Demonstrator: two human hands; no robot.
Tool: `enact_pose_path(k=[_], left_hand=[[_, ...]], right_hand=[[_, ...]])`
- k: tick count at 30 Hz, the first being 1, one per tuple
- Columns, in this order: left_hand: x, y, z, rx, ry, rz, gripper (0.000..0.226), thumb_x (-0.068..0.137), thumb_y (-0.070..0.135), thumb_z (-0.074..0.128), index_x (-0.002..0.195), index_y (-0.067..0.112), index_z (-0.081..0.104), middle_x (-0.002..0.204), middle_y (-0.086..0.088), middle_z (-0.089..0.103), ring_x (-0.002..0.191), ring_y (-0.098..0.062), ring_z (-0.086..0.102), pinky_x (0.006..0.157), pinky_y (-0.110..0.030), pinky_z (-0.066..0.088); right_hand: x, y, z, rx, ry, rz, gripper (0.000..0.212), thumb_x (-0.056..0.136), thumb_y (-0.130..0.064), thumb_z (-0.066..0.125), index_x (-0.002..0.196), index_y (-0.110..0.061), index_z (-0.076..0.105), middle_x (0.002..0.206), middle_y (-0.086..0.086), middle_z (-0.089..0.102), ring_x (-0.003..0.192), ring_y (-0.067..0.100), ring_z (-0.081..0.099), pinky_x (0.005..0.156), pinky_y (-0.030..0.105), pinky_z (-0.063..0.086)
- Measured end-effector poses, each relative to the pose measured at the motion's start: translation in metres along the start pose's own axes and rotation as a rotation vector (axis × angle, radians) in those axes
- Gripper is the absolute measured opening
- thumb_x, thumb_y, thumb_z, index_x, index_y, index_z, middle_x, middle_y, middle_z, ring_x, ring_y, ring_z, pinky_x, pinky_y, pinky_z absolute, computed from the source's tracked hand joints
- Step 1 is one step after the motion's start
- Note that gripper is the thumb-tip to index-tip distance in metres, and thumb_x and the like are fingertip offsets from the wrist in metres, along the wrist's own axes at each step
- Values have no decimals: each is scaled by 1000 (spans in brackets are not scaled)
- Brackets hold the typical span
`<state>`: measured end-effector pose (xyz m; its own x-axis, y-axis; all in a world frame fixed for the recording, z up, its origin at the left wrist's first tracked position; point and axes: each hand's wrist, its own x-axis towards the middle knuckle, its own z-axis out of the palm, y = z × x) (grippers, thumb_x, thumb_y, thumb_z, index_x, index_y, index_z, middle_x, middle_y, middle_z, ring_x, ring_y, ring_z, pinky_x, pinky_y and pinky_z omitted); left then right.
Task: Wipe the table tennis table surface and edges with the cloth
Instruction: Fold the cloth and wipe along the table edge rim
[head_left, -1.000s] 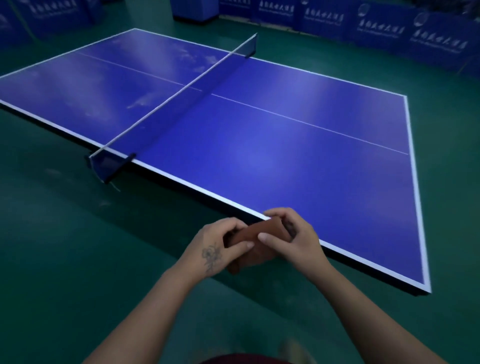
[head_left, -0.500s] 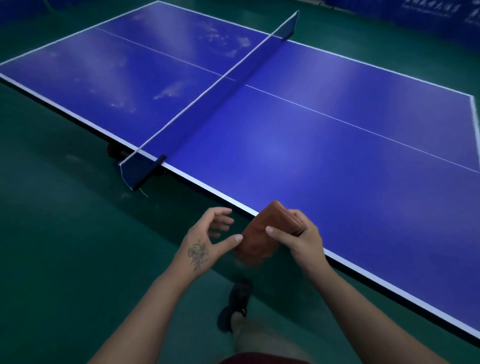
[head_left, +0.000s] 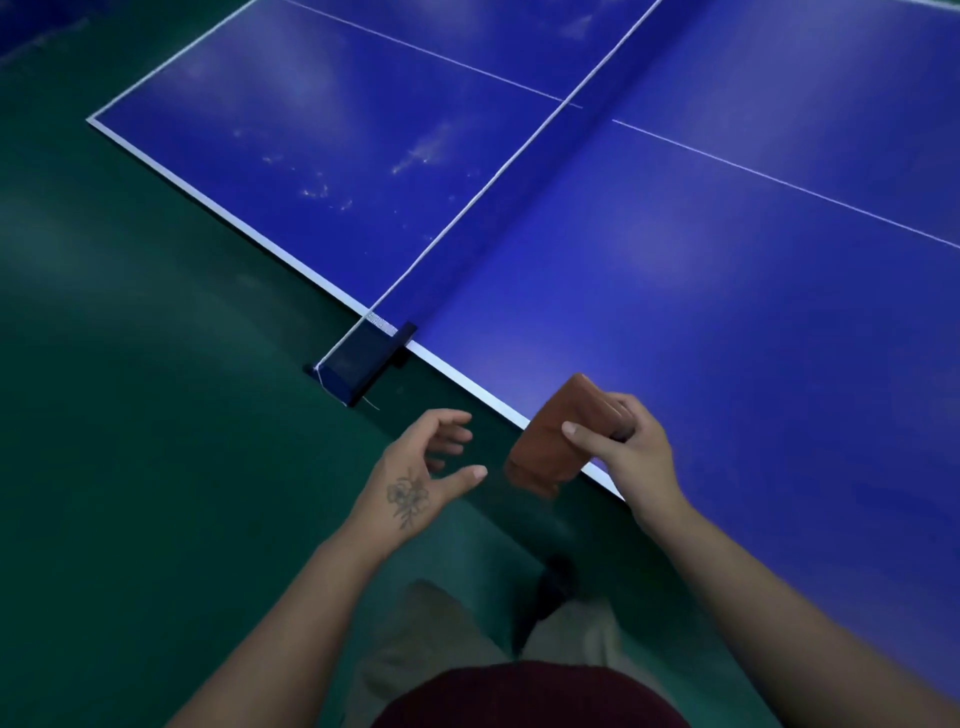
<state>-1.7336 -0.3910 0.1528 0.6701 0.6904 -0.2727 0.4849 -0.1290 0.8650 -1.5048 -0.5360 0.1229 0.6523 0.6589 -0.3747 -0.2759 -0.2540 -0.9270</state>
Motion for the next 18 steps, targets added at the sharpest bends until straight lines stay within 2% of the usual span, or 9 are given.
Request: enact_pose_path(k=[3, 6, 10, 12, 14, 17, 18], left_hand=[[27, -1, -8, 5, -20, -5, 56, 80, 34, 89, 128, 45, 62, 119, 21, 71, 114, -8, 68, 99, -31, 55], [63, -10, -17, 27, -74, -5, 57, 84, 20, 92, 129, 39, 63, 120, 12, 72, 112, -10, 68, 98, -33, 55], [124, -25, -28, 52, -237, -10, 57, 84, 14, 91, 131, 29, 63, 121, 4, 72, 112, -11, 68, 98, -34, 56], [158, -32, -33, 68, -343, -8, 58, 84, 13, 91, 131, 29, 62, 122, 4, 72, 111, -12, 68, 97, -32, 55], [192, -35, -38, 64, -463, -8, 62, 83, 12, 92, 130, 34, 59, 123, 4, 71, 110, -12, 68, 95, -28, 54], [243, -39, -47, 84, -634, 7, 69, 82, 12, 93, 136, 32, 56, 126, 5, 69, 110, -13, 68, 92, -26, 56], [258, -40, -49, 107, -686, 21, 70, 81, 13, 94, 137, 32, 55, 126, 5, 69, 111, -12, 68, 92, -25, 55]], right_hand=[[23, -1, 23, -6, 0, 20, 35, 77, -9, 91, 102, -20, 69, 81, -17, 74, 74, 1, 70, 67, 18, 58], [44, 4, 45, -25, 27, 41, 37, 76, -7, 91, 103, -17, 69, 84, -13, 74, 75, 1, 68, 66, 17, 55], [66, 13, 68, -46, 128, 73, 39, 76, -8, 91, 102, -23, 67, 89, -13, 74, 78, -1, 69, 68, 16, 55], [73, 18, 80, -62, 205, 108, 40, 76, -8, 92, 101, -25, 66, 89, -13, 74, 78, -2, 68, 70, 17, 55], [76, 27, 92, -64, 298, 144, 41, 75, -9, 93, 102, -24, 66, 92, -11, 75, 82, 1, 69, 75, 23, 57], [81, 39, 113, -62, 391, 203, 45, 74, -10, 94, 109, -16, 66, 105, 2, 76, 95, 15, 71, 88, 43, 58], [82, 43, 120, -68, 421, 212, 47, 74, -10, 94, 111, -14, 65, 108, 5, 76, 98, 19, 71, 90, 45, 57]])
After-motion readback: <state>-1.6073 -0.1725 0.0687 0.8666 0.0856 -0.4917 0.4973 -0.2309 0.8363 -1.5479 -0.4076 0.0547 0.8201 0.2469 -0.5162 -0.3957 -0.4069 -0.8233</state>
